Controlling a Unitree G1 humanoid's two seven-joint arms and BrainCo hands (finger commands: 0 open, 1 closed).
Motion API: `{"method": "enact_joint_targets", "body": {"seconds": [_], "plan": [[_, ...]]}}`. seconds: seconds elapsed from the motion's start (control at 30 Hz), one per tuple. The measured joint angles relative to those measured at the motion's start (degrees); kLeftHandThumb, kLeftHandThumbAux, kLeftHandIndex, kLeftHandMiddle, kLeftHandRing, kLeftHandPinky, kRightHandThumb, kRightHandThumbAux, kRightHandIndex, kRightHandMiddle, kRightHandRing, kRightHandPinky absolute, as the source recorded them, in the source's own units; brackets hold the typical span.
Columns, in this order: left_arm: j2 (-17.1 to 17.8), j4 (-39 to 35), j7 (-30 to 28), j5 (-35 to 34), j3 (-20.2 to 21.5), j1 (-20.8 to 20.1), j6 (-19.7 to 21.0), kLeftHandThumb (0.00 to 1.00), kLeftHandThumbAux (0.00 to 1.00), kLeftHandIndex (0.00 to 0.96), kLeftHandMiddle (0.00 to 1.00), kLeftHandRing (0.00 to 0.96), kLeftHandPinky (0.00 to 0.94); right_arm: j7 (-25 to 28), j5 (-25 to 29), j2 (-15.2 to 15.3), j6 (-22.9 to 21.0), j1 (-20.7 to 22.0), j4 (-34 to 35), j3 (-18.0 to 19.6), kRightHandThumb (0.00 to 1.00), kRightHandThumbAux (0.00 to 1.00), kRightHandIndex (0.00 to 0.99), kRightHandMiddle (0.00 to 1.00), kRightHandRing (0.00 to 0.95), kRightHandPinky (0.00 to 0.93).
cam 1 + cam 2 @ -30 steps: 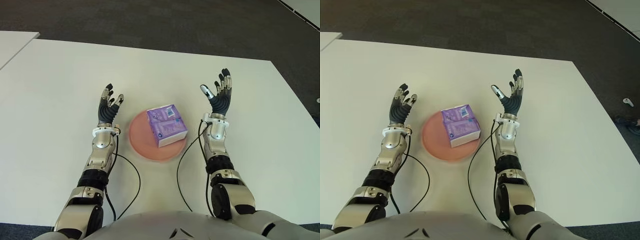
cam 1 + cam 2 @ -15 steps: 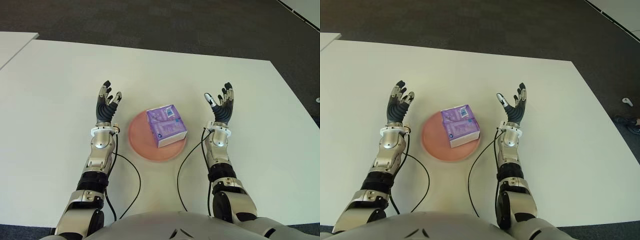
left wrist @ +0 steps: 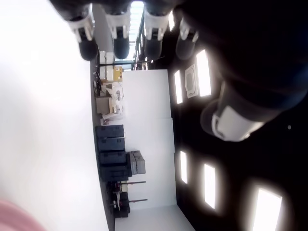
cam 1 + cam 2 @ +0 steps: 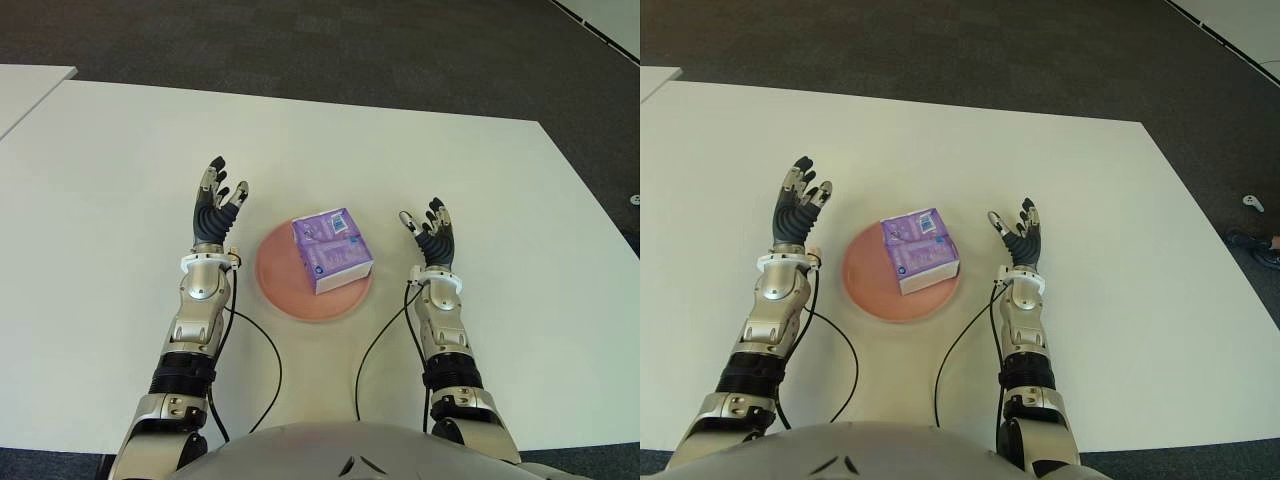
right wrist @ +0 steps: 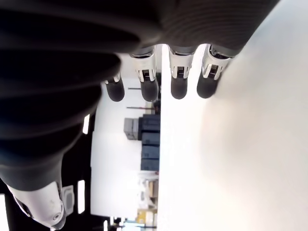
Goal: Put the tissue paper into the plate.
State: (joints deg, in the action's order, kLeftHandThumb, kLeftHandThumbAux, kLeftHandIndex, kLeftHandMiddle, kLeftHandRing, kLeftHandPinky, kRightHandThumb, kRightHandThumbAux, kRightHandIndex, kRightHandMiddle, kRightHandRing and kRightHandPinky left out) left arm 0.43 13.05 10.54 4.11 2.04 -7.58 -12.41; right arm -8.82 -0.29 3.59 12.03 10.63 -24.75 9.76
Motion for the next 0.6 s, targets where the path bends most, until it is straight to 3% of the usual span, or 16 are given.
{"method": "enact_joint_targets", "body": {"seconds": [0.27,0.6], "plan": [[-0.2,-1.1,0.2,0.9,-0.3,0.0,3.0,0.0,0.604,0.026,0.0,0.0,0.0,3.4,1.3,0.6,4.6,1.6,-4.9,0.2,0.048,0.681,0.0,0.0,0.0,0.0],[-1.0,-0.4,1.4,0.9,0.2,-0.7,3.9,0.001,0.621,0.011,0.0,0.0,0.0,4.6,1.4,-0.4,8.2,4.5,-10.2,-0.1,0.069,0.668,0.0,0.0,0.0,0.0]]}}
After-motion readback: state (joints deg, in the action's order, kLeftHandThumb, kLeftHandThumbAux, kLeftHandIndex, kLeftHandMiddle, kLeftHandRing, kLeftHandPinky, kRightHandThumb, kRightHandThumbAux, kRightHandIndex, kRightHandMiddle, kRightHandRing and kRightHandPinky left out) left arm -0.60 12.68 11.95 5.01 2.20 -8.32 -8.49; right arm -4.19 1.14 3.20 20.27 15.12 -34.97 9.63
